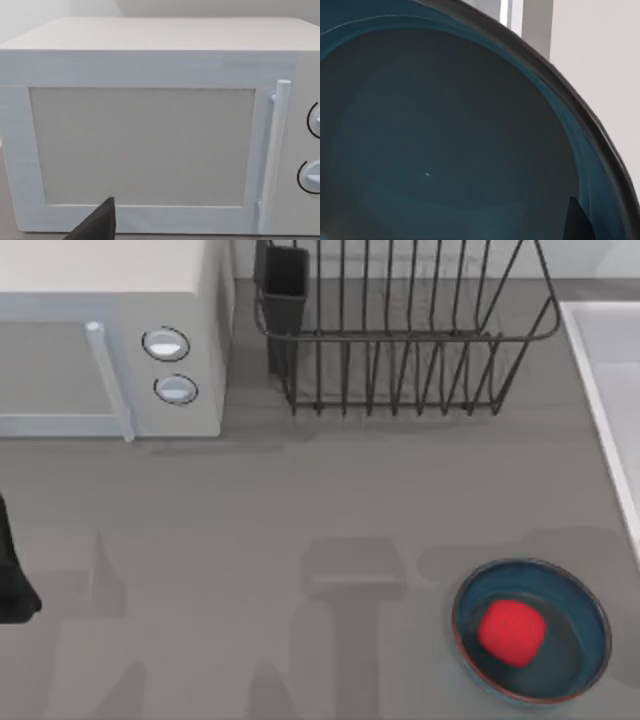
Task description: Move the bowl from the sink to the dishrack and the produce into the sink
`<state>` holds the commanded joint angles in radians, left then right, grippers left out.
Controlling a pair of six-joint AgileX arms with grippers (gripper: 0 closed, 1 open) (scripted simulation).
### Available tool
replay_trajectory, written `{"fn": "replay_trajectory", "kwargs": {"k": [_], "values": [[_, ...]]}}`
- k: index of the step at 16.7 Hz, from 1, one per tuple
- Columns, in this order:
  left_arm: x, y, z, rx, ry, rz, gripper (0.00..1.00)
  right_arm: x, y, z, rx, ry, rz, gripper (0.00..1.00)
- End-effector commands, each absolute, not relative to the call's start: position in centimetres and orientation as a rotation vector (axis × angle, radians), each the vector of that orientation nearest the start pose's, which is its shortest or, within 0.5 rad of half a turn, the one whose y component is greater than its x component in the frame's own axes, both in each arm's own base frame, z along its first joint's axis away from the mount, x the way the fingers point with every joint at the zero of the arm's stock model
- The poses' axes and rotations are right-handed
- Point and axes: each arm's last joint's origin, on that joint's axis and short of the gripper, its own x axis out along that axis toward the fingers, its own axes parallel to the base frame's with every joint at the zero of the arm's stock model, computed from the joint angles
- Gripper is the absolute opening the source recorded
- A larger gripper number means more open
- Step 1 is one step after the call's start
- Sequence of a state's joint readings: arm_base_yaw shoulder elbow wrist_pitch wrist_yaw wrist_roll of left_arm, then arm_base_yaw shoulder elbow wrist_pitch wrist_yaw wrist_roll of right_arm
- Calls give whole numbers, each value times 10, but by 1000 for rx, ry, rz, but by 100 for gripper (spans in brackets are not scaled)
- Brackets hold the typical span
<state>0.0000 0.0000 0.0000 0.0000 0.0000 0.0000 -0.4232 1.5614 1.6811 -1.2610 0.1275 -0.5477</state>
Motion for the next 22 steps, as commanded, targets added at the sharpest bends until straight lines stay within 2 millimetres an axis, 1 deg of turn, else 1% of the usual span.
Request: {"fn": "replay_trajectory", "kwargs": {"k": [1,3,5,6,7,9,11,12,14,16,18,22], "values": [[106,-1,160,0,0,0,100,293,-104,364,-359,1171,-169,0],[106,-1,160,0,0,0,100,327,-55,364,-438,1017,-176,0],[106,-1,160,0,0,0,100,350,8,366,-477,834,-161,0],[106,-1,160,0,0,0,100,356,42,368,-479,736,-146,0],[106,-1,160,0,0,0,100,358,76,371,-466,638,-129,0],[106,-1,160,0,0,0,100,351,139,380,-403,447,-90,0],[106,-1,160,0,0,0,100,334,191,391,-301,280,-53,0],[106,-1,160,0,0,0,100,323,211,397,-243,209,-38,0],[106,-1,160,0,0,0,100,304,240,407,-133,101,-18,0],[106,-1,160,0,0,0,100,290,256,415,-49,35,-9,0],[106,-1,160,0,0,0,100,283,263,418,-6,4,-9,0],[106,-1,160,0,0,0,100,282,263,419,0,0,-10,0]]}}
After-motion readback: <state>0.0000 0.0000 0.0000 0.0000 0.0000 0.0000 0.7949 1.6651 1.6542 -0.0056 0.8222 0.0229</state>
